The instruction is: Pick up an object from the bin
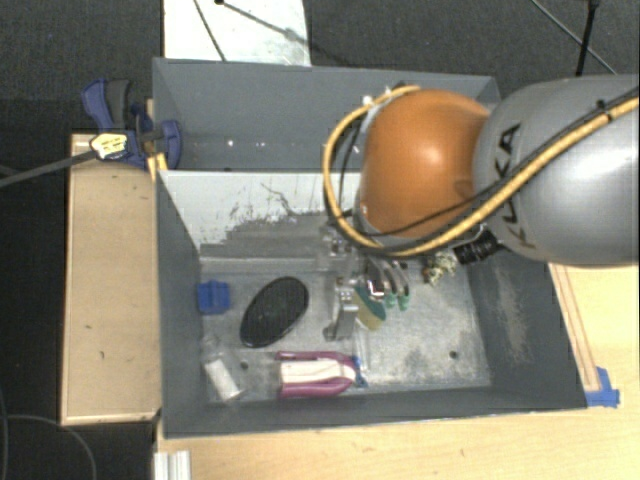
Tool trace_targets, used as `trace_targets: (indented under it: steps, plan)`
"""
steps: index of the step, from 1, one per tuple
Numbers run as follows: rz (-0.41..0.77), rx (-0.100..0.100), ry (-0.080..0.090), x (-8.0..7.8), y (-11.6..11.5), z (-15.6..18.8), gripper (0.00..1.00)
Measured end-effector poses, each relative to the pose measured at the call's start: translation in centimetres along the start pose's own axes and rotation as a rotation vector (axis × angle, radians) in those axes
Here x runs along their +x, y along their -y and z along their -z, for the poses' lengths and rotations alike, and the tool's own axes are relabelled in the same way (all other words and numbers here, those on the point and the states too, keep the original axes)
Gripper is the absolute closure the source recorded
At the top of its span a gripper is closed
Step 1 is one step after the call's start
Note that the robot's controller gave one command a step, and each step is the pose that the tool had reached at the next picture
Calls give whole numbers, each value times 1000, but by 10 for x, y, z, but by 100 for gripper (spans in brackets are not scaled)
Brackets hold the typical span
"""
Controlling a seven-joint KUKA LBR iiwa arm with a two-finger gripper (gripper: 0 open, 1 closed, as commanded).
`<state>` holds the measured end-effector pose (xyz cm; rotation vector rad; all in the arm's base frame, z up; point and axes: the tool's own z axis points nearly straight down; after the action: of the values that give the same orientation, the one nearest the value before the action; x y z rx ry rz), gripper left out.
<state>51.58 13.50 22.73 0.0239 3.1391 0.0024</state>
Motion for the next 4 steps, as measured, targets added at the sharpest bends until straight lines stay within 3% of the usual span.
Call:
trace_targets:
  steps: [1, 2, 3, 4]
  plan:
    - [-200, -2, -1, -11, -78, -137, 0]
    - [-282, 1, 0, -3, -31, -157, 0]
    - [-283, -2, 3, -4, -34, -156, 100]
    - [-318, -4, 8, -43, -63, -29, 100]
